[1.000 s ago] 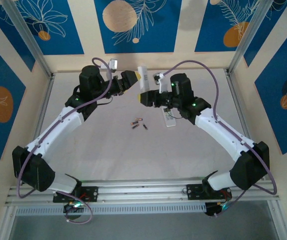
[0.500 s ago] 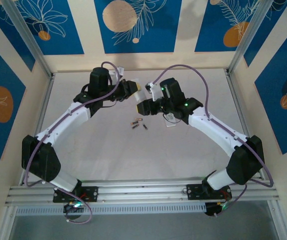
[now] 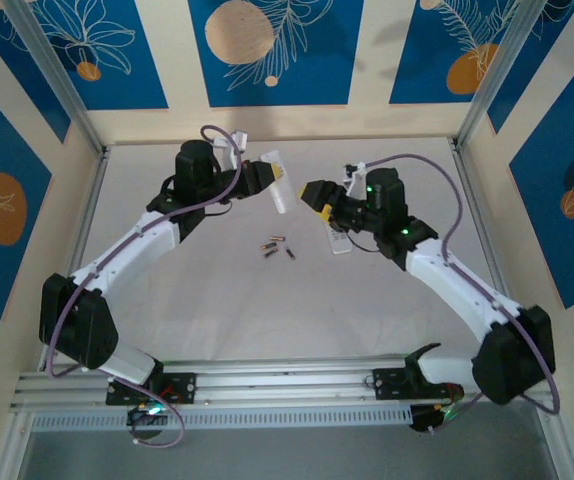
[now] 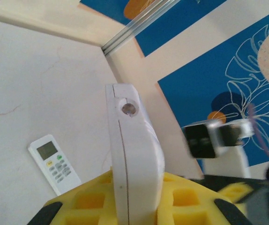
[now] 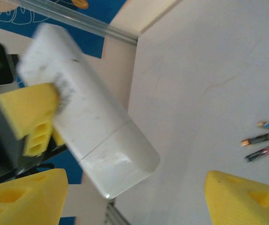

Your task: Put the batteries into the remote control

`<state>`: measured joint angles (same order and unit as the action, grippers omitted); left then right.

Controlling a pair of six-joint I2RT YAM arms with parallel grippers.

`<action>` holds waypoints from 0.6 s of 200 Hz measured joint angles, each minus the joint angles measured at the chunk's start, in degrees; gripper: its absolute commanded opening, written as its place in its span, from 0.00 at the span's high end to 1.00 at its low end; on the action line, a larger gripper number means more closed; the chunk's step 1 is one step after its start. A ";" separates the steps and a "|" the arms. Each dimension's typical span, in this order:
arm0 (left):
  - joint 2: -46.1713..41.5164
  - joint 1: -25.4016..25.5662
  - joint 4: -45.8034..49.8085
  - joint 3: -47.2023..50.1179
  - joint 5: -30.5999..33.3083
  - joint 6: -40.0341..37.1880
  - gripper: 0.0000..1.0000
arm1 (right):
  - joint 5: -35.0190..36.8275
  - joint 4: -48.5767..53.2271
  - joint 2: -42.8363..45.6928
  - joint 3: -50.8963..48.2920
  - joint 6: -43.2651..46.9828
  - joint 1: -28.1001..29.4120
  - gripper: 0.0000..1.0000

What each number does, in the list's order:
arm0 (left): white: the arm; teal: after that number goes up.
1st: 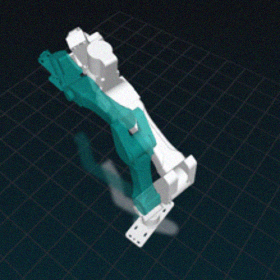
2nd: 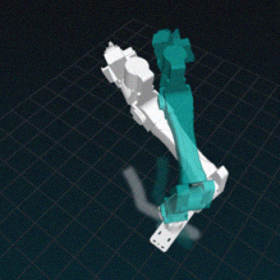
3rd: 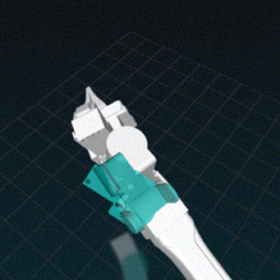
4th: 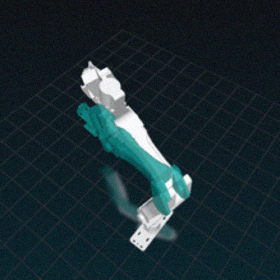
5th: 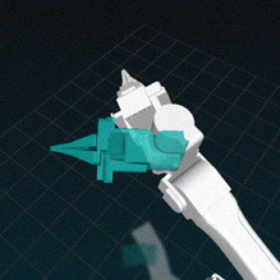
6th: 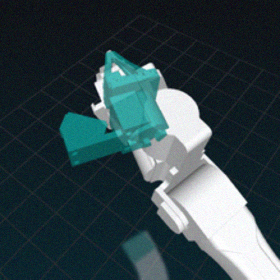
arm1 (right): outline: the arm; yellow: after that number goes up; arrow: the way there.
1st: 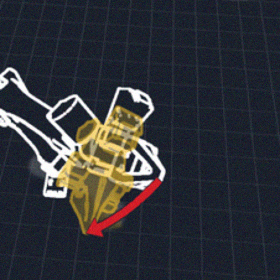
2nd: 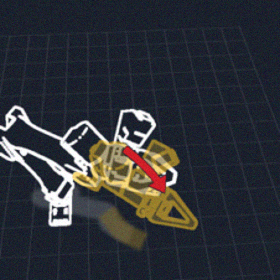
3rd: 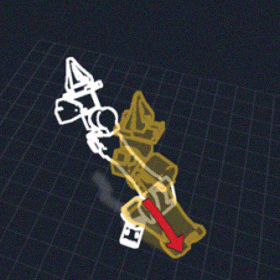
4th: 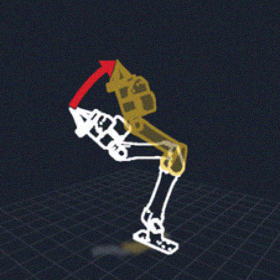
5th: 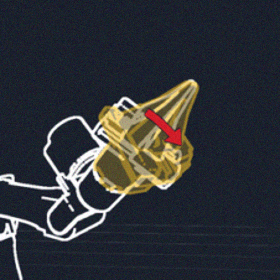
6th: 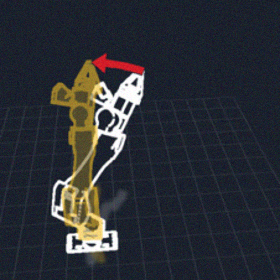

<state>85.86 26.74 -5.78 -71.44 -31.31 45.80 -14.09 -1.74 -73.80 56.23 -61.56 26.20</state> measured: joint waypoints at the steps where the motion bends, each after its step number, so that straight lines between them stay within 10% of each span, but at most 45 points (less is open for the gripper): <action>1: 0.00 0.00 -0.26 0.09 0.00 0.17 0.94 | -0.22 -0.39 -0.44 0.00 -0.24 0.09 0.30; 120: -1.42 -1.25 -13.92 6.19 5.62 12.79 0.93 | -4.52 -23.74 -8.94 -1.44 -17.44 0.35 0.76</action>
<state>84.44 25.50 -19.70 -65.25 -25.69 58.59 -18.61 -25.47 -82.74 54.78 -79.00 26.55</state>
